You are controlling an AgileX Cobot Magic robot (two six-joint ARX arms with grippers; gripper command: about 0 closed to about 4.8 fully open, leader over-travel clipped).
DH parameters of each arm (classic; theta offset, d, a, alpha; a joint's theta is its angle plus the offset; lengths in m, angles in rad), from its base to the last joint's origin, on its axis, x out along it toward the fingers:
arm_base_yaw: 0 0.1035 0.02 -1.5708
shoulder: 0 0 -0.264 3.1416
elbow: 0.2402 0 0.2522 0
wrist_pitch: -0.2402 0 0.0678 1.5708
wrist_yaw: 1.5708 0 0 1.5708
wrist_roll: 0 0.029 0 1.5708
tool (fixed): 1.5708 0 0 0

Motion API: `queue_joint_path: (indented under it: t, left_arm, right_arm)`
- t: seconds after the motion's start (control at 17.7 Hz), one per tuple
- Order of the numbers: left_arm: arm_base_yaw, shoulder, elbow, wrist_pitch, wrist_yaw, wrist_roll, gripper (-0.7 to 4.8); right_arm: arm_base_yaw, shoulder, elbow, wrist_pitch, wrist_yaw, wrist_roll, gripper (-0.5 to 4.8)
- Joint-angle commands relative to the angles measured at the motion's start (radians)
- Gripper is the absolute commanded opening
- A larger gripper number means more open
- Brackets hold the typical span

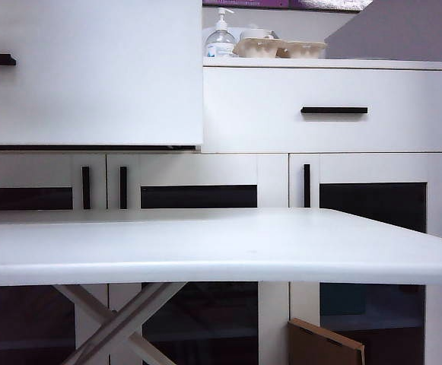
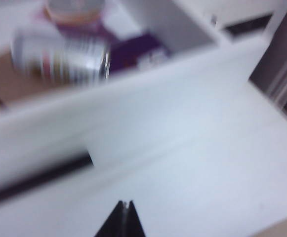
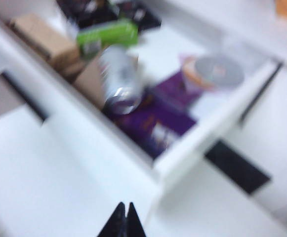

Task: Pick up a can of beer from the white table, open the left drawer, place the beer inside the drawer, and finally close the drawer.

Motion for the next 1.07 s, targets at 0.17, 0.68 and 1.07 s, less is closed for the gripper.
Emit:
queue_joint_path:
  t: [0.17,0.68,1.07]
  left_arm:
    - [0.002,-0.098,-0.233,0.284,-0.006,-0.07,-0.06]
    - [0.002,-0.095,-0.308,0.437,-0.058,-0.069,-0.06]
    - [0.001,-0.09,-0.419,0.569,-0.058,-0.109,-0.06]
  right_arm:
    - [0.006,-0.098,0.001,-0.097,-0.003,0.006,-0.05]
    - [0.022,-0.322,-0.309,-0.144,-0.025,0.084,-0.06]
    - [0.041,-0.724,-0.93,0.316,0.03,0.14,-0.05]
